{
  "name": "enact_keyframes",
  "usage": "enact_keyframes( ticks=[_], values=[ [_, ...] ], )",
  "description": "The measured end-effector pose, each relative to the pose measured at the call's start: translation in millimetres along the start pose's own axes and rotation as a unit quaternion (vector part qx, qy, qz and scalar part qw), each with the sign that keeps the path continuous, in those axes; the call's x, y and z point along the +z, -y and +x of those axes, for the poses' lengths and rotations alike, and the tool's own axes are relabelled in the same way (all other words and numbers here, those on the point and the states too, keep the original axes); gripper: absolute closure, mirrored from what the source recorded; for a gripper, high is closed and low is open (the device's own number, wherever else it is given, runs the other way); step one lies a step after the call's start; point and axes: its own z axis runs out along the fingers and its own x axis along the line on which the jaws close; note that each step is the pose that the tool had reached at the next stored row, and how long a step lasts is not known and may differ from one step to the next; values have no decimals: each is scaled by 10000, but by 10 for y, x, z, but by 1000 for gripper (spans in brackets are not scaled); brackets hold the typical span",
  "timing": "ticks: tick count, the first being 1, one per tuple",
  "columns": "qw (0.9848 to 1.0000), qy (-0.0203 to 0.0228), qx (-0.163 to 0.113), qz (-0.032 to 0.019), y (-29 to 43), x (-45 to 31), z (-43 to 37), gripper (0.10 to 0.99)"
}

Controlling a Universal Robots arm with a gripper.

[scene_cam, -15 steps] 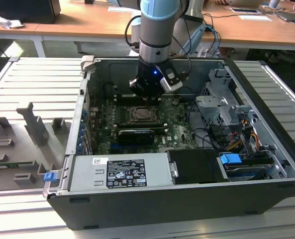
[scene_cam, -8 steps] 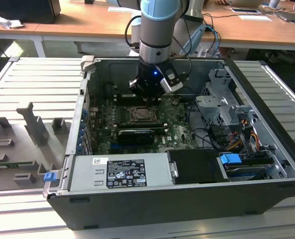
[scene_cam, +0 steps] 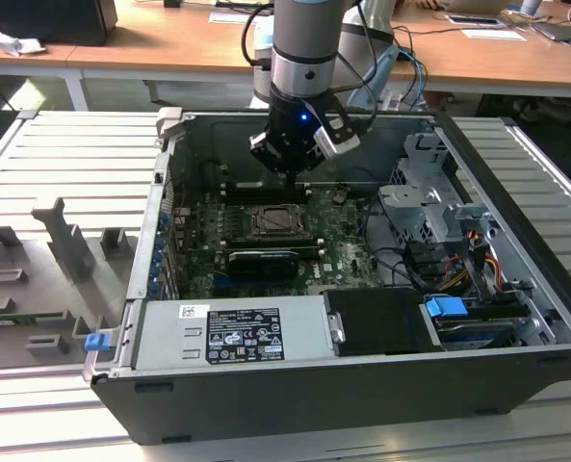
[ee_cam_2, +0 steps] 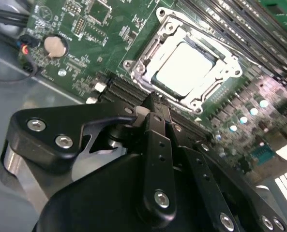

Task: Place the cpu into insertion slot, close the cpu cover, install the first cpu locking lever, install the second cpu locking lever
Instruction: 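Install the second cpu locking lever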

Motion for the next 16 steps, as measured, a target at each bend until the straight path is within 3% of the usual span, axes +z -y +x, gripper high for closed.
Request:
enact_keyframes(
  ticks=[16],
  values=[
    [10000,0,1,0,230,-22,21,980]
  ],
)
